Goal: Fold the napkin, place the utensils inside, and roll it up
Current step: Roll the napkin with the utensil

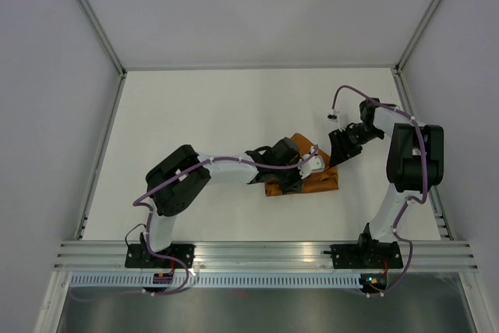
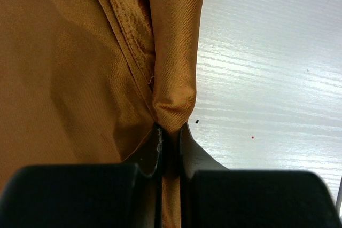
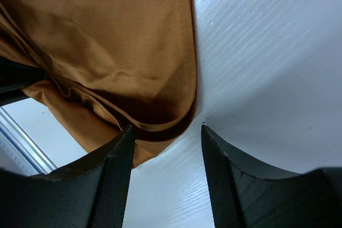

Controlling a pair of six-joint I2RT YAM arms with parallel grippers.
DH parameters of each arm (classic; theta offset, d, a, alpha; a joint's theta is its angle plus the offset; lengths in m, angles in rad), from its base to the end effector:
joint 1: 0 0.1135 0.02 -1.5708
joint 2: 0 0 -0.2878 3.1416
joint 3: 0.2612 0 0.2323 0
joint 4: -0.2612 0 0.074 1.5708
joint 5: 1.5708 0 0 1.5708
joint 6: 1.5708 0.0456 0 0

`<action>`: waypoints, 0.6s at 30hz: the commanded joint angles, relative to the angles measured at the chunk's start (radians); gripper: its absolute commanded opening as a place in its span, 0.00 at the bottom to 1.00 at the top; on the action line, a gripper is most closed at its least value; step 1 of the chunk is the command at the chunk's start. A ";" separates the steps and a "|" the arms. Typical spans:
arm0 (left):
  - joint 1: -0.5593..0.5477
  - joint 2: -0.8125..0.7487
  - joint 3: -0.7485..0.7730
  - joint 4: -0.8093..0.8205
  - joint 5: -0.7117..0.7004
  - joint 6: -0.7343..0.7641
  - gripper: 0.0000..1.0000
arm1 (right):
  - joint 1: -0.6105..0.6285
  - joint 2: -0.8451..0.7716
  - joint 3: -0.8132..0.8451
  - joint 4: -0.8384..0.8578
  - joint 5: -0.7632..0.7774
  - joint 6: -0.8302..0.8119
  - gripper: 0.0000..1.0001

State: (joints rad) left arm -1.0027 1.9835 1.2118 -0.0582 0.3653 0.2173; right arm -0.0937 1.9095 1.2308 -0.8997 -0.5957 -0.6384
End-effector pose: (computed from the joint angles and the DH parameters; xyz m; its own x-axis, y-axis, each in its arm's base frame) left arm 0.2105 -0.3601 0.1776 -0.1899 0.6719 -0.7159 0.9811 0.1581 -0.1119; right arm 0.3281 -0.0051 0.1790 -0.8482 -0.4157 -0.3282 -0.5277 0.7173 0.4551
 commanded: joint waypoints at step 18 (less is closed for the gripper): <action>0.004 0.087 0.012 -0.126 0.038 -0.049 0.02 | -0.083 0.128 0.045 -0.151 -0.110 -0.113 0.61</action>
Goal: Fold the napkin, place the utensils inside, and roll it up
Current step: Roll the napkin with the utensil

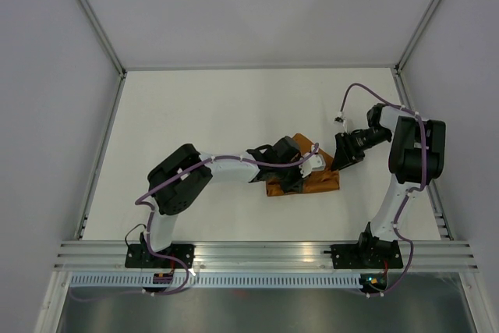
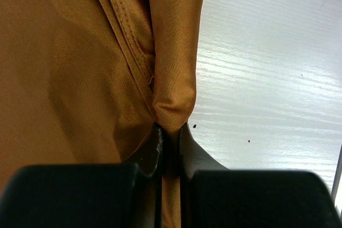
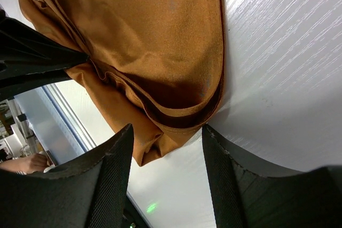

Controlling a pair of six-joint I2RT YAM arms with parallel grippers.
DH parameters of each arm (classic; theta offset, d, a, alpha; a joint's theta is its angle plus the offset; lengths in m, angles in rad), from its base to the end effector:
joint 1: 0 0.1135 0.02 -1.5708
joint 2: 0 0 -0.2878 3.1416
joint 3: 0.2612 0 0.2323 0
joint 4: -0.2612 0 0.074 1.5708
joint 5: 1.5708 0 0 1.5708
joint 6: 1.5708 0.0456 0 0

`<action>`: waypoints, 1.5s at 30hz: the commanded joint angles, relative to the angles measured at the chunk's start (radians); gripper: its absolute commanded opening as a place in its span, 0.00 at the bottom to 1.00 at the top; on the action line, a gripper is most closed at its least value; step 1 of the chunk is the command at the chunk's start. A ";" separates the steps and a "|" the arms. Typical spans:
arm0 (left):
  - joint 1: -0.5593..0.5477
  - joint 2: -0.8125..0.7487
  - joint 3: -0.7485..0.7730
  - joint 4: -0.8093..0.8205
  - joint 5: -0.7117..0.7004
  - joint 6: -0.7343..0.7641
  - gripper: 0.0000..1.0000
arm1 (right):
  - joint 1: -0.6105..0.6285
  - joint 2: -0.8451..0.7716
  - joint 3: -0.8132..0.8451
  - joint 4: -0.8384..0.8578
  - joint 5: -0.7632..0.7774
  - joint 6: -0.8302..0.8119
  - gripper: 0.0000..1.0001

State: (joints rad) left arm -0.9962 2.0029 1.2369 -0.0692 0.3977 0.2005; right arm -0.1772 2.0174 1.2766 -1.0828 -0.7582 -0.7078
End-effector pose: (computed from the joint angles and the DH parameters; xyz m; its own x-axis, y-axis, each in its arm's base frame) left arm 0.2144 -0.3636 0.1765 -0.2126 0.6662 -0.7148 0.9771 0.1533 -0.1478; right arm 0.3241 -0.0262 0.1622 -0.9174 -0.3153 -0.2428 -0.3938 0.6310 0.6685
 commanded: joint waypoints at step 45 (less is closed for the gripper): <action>0.192 0.289 0.154 -0.351 0.495 -0.444 0.02 | 0.105 -0.129 0.070 0.491 0.289 0.266 0.52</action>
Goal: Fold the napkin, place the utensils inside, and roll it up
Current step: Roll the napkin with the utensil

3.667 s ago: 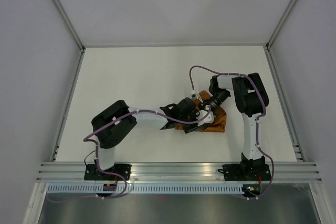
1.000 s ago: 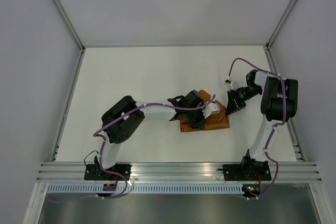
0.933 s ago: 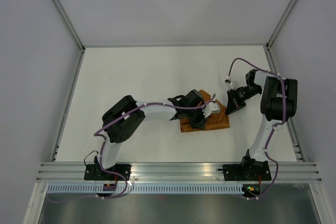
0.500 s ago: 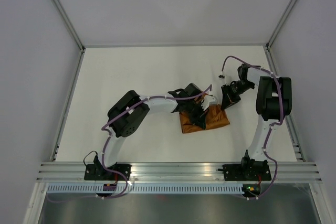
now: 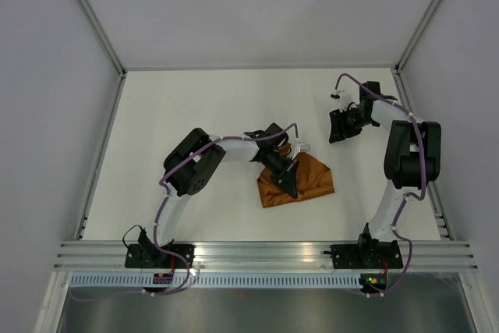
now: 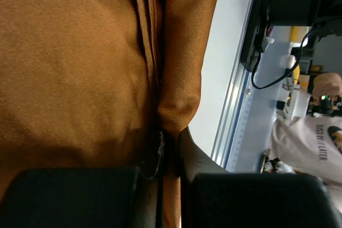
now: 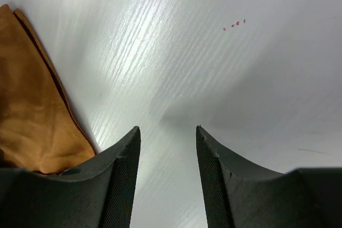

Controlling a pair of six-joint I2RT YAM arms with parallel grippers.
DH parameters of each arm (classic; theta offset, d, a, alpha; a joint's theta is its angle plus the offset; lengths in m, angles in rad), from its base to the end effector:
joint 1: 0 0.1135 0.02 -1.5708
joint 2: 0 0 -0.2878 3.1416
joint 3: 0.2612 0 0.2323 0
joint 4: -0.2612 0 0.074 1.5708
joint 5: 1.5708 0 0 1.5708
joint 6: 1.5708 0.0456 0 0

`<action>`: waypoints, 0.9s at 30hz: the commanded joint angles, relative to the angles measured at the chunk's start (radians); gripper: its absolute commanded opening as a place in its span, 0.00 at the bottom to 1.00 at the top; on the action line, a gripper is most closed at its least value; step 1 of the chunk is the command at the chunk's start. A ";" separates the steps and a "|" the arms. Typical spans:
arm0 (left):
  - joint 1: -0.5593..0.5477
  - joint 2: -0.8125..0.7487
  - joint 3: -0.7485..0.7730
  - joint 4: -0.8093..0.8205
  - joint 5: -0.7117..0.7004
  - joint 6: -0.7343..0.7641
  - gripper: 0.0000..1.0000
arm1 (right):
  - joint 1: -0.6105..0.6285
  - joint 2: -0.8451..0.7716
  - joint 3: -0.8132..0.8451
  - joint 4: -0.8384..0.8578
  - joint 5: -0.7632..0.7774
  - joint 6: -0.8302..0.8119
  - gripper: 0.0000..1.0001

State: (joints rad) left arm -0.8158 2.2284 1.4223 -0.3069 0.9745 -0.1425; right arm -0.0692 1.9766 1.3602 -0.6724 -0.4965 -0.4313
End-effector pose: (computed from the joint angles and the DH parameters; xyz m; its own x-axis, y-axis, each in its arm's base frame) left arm 0.2731 -0.3453 0.1315 -0.7022 0.6298 -0.3321 0.5656 0.2101 -0.7975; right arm 0.3837 -0.0048 0.1875 -0.8406 -0.3102 -0.4441 -0.4655 0.8329 0.2993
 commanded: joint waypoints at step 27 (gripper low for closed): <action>0.070 0.183 0.027 -0.158 0.015 -0.149 0.02 | 0.359 -0.766 -0.570 -0.104 -0.162 -0.751 0.60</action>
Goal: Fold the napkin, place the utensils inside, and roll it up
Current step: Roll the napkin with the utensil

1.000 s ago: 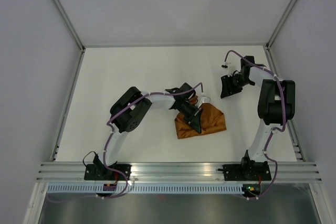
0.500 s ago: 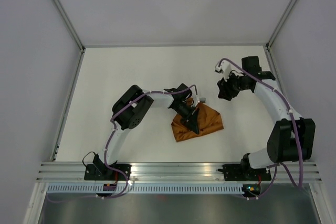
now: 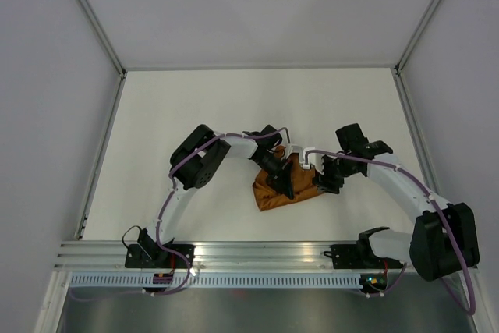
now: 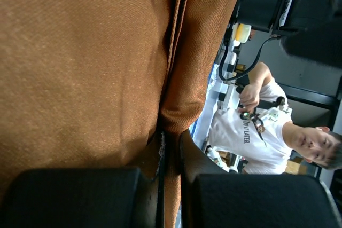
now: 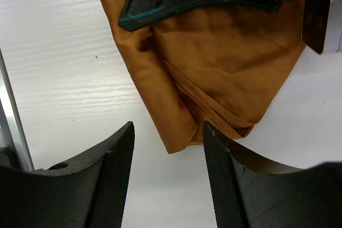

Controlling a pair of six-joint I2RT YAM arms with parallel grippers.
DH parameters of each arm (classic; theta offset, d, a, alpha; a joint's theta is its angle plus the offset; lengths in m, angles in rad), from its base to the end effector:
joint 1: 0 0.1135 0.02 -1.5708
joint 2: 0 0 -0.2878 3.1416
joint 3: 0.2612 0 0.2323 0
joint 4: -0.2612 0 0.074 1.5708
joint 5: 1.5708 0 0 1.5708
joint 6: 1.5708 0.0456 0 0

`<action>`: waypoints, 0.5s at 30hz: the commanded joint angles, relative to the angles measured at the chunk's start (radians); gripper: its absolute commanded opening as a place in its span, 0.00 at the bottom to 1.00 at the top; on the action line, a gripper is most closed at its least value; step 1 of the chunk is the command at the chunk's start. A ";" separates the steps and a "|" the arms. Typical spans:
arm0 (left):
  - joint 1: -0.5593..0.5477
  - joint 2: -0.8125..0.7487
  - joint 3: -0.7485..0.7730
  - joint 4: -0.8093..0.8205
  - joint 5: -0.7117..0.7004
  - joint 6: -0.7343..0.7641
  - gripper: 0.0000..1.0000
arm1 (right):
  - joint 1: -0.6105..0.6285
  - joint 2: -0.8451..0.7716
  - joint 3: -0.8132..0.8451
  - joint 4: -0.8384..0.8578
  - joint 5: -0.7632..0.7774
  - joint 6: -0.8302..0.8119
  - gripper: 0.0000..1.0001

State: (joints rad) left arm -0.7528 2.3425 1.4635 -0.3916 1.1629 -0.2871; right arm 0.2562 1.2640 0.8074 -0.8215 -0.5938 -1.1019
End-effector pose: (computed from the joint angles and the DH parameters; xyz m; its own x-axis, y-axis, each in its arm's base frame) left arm 0.2905 -0.3295 0.0972 -0.8015 0.5970 -0.0353 0.2527 0.2846 -0.9248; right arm 0.1804 0.0736 0.2357 -0.0919 -0.7884 -0.6083 -0.9917 0.1274 -0.0153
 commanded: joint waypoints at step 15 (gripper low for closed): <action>0.017 0.080 -0.012 -0.085 -0.160 0.016 0.02 | 0.445 -0.265 -0.355 0.528 0.259 0.134 0.59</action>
State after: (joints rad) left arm -0.7475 2.3497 1.4666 -0.4000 1.1778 -0.2859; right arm 0.6563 1.0077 0.4824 -0.4637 -0.4328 -1.0103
